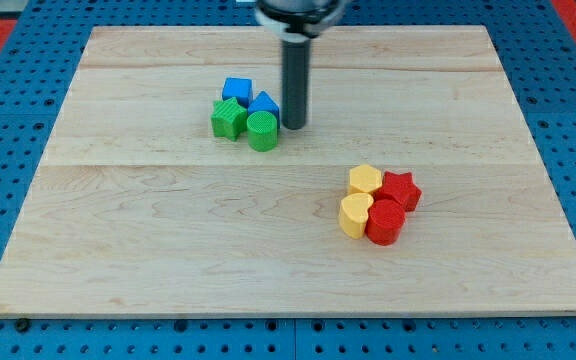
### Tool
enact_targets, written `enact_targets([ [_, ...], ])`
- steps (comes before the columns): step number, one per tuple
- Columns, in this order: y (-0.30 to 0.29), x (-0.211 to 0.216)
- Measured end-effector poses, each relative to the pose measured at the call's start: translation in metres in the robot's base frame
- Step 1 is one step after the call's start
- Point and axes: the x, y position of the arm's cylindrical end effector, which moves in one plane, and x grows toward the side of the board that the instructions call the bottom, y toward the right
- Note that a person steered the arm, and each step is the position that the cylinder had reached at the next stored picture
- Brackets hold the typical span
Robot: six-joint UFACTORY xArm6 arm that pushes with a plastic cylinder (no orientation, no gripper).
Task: Push the green circle towards the bottom center
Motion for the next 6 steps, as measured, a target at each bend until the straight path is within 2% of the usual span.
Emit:
enact_targets([
  [1,-0.033,-0.021],
  [2,-0.074,-0.02],
  [3,-0.109,0.004],
  [4,-0.083,0.019],
  [5,-0.081,-0.001],
  [6,-0.049,0.007],
])
